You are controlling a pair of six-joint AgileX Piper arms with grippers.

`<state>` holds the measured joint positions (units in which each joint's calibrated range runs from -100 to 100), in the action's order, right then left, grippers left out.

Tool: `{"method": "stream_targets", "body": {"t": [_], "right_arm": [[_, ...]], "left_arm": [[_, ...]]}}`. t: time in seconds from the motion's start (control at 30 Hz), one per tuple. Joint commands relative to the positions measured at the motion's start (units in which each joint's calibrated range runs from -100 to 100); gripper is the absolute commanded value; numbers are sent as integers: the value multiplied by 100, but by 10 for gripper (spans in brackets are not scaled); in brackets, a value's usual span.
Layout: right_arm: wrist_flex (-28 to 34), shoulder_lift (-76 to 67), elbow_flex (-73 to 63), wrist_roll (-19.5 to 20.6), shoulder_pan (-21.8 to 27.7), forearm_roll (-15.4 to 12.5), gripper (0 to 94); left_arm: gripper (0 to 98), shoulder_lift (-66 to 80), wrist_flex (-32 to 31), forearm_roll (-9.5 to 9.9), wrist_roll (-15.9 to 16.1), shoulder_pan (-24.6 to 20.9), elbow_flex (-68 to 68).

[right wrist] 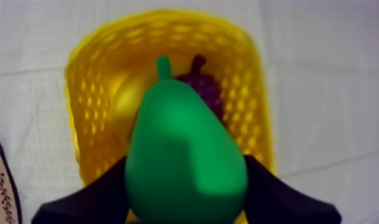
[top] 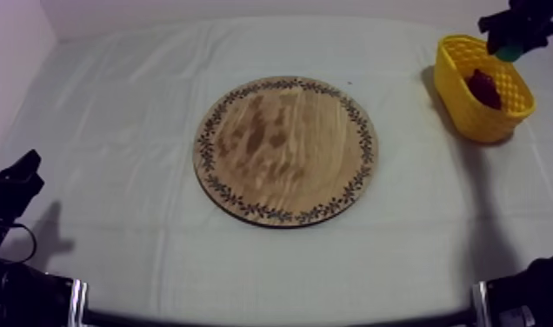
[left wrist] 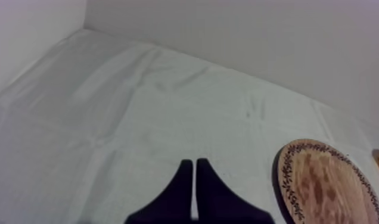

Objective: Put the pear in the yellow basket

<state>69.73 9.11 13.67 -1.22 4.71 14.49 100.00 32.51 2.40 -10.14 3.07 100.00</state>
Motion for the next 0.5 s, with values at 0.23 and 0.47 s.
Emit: {"method": "stream_targets", "body": {"t": [0.23, 0.47], "right_arm": [[-205, 702, 186, -42, 17, -204, 561], [-475, 1171, -168, -176, 83, -247, 610]], "left_arm": [[1, 0, -1, 2, 1, 1, 0], [1, 0, -1, 2, 1, 1, 0]]}}
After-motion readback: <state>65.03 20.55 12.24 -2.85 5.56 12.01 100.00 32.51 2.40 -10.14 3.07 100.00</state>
